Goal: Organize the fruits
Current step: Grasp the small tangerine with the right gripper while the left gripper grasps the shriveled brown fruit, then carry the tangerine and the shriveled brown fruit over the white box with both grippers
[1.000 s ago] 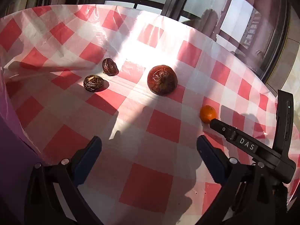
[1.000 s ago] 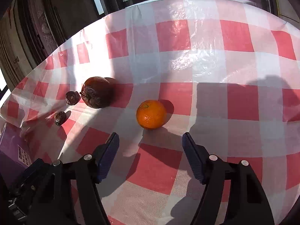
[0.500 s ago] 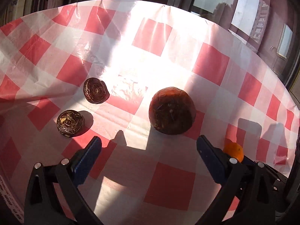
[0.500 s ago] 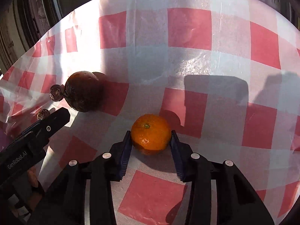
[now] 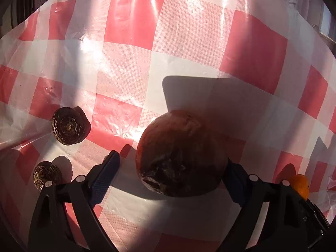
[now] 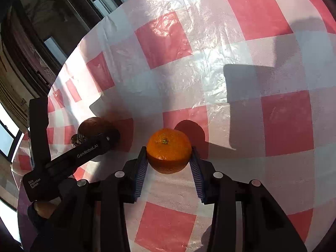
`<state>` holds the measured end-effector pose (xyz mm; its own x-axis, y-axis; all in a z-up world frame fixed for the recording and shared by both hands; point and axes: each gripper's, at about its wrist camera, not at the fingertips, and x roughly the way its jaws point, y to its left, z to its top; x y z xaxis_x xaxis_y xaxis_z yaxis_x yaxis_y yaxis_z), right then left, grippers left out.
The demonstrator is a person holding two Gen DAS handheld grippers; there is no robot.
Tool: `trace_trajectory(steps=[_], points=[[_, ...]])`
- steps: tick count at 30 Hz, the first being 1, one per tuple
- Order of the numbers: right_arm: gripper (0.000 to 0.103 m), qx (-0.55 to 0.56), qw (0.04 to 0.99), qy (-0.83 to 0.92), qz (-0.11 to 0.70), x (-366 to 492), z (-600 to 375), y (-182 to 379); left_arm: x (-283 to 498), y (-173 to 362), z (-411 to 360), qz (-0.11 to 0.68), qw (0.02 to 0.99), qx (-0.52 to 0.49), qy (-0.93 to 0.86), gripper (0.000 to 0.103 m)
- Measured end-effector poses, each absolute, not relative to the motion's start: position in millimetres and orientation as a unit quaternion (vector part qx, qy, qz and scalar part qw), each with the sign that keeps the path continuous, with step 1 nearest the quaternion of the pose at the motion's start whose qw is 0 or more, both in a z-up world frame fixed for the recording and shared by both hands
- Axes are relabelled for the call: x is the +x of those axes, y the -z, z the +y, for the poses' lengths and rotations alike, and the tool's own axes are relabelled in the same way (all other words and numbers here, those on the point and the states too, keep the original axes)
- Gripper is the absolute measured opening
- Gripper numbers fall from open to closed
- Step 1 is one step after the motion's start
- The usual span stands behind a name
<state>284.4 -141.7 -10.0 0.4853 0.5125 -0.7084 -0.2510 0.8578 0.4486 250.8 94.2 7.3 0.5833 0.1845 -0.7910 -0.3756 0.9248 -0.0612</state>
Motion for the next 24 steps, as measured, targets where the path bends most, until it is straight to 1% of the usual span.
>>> trace_trajectory(steps=[1,3,5,9,14,22,24], points=[[0.040,0.144,0.850,-0.225,0.455,284.3,-141.7,10.0,251.5,-7.4,92.5,0.426,0.885,-0.107,-0.156,0.084],[0.040,0.143,0.849,-0.225,0.456,283.9,-143.1,9.7,253.8,-7.3,85.4,0.427,0.887,-0.090,-0.154,0.072],[0.040,0.142,0.849,-0.227,0.456,284.0,-141.8,9.5,255.3,-7.6,82.3,0.425,0.888,-0.085,-0.150,0.066],[0.040,0.141,0.849,-0.226,0.457,285.3,-140.0,9.9,251.2,-7.7,88.5,0.417,0.892,-0.105,-0.143,0.064],[0.040,0.142,0.848,-0.227,0.457,286.6,-138.2,10.8,239.2,-8.1,107.9,0.393,0.895,-0.158,-0.139,0.064],[0.040,0.147,0.844,-0.235,0.459,288.1,-139.0,11.8,234.3,-9.1,115.6,0.367,0.903,-0.177,-0.138,0.064],[0.040,0.148,0.843,-0.236,0.459,289.0,-138.9,12.2,224.8,-12.4,128.4,0.357,0.906,-0.180,-0.140,0.064]])
